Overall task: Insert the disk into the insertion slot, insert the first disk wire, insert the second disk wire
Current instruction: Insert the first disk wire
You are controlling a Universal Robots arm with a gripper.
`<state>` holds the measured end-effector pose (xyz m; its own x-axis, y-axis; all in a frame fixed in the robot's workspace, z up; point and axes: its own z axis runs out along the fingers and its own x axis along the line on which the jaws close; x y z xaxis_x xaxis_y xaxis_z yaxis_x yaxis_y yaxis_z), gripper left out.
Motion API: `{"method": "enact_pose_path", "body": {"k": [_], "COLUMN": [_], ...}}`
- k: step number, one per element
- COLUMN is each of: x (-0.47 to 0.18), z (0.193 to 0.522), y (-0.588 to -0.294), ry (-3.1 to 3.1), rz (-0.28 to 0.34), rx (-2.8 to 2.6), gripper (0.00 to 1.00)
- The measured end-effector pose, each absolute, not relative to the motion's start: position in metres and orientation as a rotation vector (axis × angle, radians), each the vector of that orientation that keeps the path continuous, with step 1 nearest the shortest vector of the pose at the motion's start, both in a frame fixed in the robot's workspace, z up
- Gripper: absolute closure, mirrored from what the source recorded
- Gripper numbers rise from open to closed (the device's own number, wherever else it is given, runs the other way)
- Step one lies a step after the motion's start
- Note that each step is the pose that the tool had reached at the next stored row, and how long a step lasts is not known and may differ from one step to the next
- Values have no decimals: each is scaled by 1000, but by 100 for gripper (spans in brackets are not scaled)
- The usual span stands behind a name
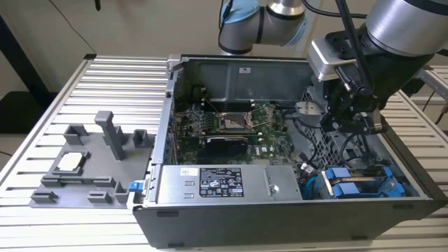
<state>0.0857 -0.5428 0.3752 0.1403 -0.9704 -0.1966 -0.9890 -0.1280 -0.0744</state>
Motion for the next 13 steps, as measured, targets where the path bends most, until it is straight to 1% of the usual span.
{"method": "enact_pose_path", "body": {"k": [10, 13], "x": [86, 86], "z": [375, 375], "y": [-543, -543], "ry": [1941, 1960], "rz": [147, 112], "rx": [-2225, -2249], "gripper": [84, 84]}}
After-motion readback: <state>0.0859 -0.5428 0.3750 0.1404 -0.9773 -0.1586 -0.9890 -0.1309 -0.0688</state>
